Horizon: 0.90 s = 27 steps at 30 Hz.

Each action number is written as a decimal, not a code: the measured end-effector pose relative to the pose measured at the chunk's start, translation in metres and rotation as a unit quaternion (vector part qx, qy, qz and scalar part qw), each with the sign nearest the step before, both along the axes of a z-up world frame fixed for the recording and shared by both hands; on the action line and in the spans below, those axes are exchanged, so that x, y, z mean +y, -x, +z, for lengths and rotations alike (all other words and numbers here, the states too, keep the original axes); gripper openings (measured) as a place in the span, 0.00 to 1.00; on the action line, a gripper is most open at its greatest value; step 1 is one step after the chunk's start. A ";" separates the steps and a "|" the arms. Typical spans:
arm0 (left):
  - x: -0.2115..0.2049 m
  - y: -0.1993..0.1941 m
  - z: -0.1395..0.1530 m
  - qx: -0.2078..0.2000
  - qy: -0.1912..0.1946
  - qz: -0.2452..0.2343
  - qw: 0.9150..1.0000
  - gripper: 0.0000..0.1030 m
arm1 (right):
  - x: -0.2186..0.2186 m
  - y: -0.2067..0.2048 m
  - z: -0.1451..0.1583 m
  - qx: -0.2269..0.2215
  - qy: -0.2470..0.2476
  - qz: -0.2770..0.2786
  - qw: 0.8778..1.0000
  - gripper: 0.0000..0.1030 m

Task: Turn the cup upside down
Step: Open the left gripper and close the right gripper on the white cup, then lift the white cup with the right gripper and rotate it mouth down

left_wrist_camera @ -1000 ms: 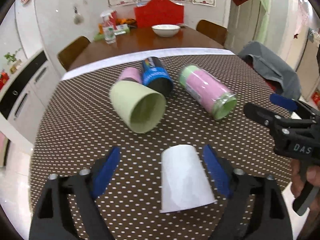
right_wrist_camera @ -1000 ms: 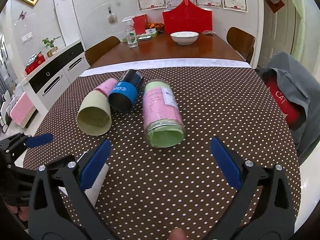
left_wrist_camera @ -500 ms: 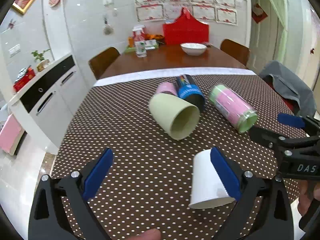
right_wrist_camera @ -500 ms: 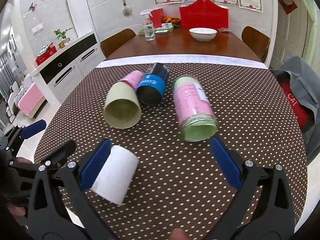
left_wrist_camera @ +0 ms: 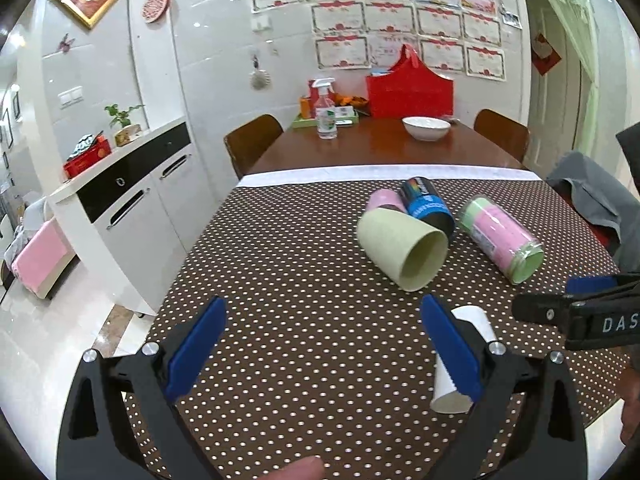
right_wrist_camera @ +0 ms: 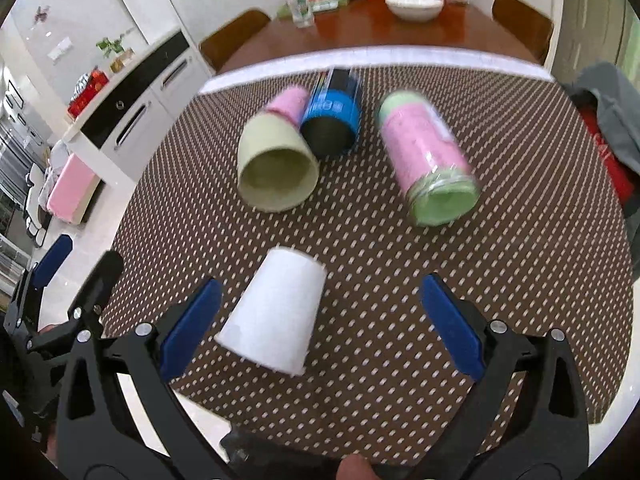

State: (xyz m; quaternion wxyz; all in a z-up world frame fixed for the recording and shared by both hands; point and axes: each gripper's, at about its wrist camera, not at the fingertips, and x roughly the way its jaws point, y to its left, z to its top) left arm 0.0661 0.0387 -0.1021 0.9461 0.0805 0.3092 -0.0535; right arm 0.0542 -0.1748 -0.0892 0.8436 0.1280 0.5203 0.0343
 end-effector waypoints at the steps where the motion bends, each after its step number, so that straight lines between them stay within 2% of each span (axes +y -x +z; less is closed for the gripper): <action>1: 0.003 0.000 -0.001 -0.001 0.000 0.002 1.000 0.93 | 0.002 -0.001 -0.002 0.009 0.004 -0.001 1.000 0.94; 9: 0.022 0.001 -0.013 -0.005 0.002 0.010 1.000 0.93 | 0.032 -0.020 -0.029 0.081 0.016 0.001 0.997 0.94; 13: 0.032 0.000 -0.019 0.002 0.007 0.012 1.000 0.93 | 0.033 -0.034 -0.048 0.128 0.012 -0.009 0.992 0.94; 20: 0.044 -0.003 -0.029 0.014 0.015 0.020 1.000 0.93 | 0.032 -0.059 -0.065 0.185 -0.013 -0.007 0.983 0.94; 27: 0.043 -0.006 -0.037 0.023 0.017 0.014 0.999 0.93 | 0.036 -0.075 -0.083 0.228 -0.012 -0.012 0.974 0.84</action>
